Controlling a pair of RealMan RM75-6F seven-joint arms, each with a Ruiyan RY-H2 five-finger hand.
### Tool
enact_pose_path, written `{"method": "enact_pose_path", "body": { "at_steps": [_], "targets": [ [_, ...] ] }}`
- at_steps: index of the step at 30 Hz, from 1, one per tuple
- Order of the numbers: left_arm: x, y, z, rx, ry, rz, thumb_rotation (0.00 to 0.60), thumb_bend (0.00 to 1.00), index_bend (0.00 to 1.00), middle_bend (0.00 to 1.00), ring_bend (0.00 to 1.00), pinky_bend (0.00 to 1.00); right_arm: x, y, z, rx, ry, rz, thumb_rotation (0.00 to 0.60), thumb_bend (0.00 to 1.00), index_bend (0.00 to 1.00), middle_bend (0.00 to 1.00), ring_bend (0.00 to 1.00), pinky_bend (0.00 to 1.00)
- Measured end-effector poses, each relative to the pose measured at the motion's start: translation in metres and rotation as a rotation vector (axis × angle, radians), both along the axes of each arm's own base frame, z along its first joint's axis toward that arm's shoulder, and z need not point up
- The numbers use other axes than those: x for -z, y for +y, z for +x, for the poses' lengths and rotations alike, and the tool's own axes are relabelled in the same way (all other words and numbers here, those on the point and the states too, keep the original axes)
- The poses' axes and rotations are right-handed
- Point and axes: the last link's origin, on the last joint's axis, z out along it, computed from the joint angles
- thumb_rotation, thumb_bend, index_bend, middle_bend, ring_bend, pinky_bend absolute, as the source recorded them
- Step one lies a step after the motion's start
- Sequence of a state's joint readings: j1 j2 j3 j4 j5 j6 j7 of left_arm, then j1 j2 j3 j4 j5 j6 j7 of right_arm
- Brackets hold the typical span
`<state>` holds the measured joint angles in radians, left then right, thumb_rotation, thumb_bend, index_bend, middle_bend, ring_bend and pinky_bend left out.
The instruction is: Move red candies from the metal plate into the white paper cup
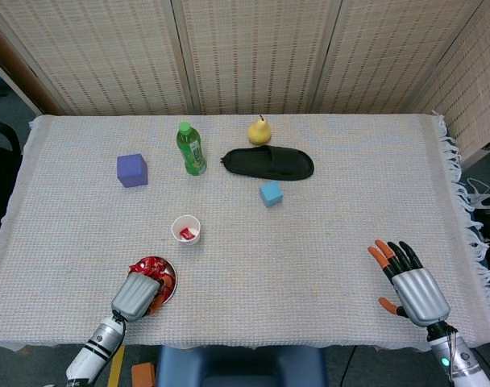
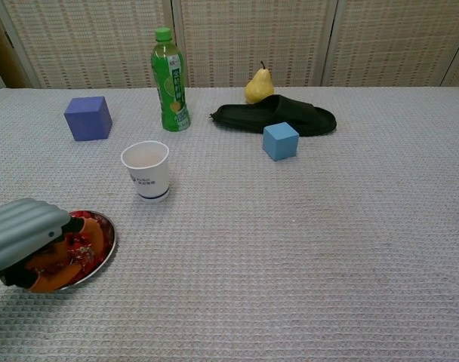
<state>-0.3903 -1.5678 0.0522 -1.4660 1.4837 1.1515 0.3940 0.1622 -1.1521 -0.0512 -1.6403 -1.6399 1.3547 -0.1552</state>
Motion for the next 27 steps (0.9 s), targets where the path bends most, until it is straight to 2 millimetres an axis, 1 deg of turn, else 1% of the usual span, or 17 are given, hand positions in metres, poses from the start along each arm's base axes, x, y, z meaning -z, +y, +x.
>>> {"method": "enact_pose_path", "body": {
  "at_steps": [5, 9, 13, 19, 27],
  "targets": [
    [-0.0041, 0.0014, -0.005, -0.01, 0.026, 0.007, 0.6, 0.46, 0.28, 1.0, 1.0, 1.0, 0.0008, -0.0001, 0.0001, 0.001, 0.004, 0.004, 0.6, 0.1, 0.0, 0.0, 0.0, 0.0],
    [-0.0039, 0.0036, -0.0087, -0.026, 0.053, 0.004, 0.6, 0.46, 0.29, 1.0, 1.0, 1.0, 0.0007, 0.0, 0.0001, 0.002, 0.004, 0.003, 0.6, 0.1, 0.0, 0.0, 0.0, 0.0],
    [-0.0033, 0.0042, -0.0082, -0.024, 0.055, 0.004, 0.6, 0.46, 0.36, 1.0, 1.0, 1.0, 0.0006, -0.0007, -0.0003, 0.005, 0.005, 0.002, 0.6, 0.1, 0.0, 0.0, 0.0, 0.0],
    [-0.0013, 0.0029, -0.0042, -0.007, 0.038, 0.002, 0.6, 0.46, 0.45, 1.0, 1.0, 1.0, 0.0015, -0.0013, -0.0005, 0.007, 0.007, 0.004, 0.6, 0.1, 0.0, 0.0, 0.0, 0.0],
    [0.0009, 0.0027, -0.0037, -0.005, 0.036, -0.001, 0.6, 0.46, 0.52, 1.0, 1.0, 1.0, 0.0009, -0.001, -0.0006, 0.007, 0.006, 0.003, 0.6, 0.1, 0.0, 0.0, 0.0, 0.0]
  ]
}}
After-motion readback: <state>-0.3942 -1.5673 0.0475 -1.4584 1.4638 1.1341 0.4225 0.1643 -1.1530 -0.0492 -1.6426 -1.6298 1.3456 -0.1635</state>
